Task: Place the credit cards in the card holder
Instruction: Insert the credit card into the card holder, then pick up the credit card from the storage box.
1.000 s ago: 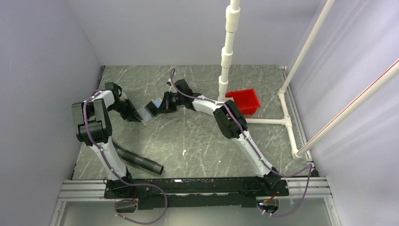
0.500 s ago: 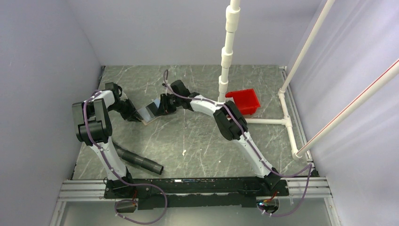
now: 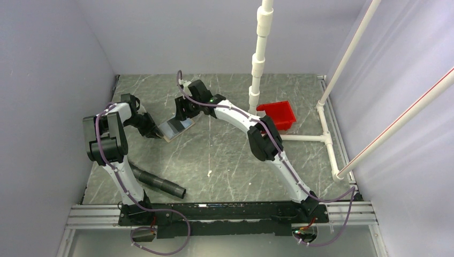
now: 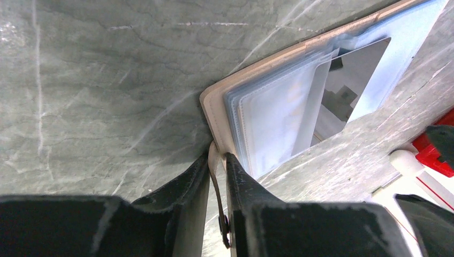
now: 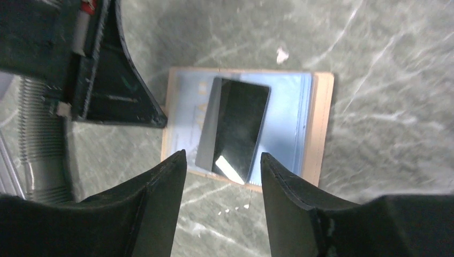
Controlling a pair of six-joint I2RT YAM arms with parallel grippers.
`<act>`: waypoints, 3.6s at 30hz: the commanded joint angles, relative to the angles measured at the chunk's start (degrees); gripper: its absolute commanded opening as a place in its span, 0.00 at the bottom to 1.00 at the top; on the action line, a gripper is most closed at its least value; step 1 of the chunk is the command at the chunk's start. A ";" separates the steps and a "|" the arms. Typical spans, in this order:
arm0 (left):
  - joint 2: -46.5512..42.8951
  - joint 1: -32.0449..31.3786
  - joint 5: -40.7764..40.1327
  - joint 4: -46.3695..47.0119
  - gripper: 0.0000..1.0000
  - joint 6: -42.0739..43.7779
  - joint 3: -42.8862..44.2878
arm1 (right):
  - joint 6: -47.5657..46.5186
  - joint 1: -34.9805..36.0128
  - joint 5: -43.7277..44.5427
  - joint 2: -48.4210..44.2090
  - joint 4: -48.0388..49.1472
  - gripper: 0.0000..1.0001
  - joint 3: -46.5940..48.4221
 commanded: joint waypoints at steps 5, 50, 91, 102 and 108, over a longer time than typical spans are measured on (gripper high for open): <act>-0.69 -1.46 -0.33 1.08 0.23 1.42 -2.57 | 0.78 -0.39 -2.02 4.06 4.89 0.51 3.52; -7.60 -3.40 -1.79 1.57 0.23 -2.33 -8.88 | -1.68 1.49 1.69 -1.80 -6.36 0.70 6.21; -30.75 -16.58 7.18 6.79 0.89 4.62 -9.03 | 4.40 -38.76 3.63 -42.65 -7.66 0.83 -45.78; -30.45 -16.58 11.30 7.76 0.89 4.13 -9.21 | 1.92 -38.72 -1.36 -32.50 -5.16 0.86 -45.48; -29.83 -16.58 11.66 7.62 0.89 4.32 -9.04 | 3.28 -39.26 -7.01 -31.87 -2.92 0.80 -46.96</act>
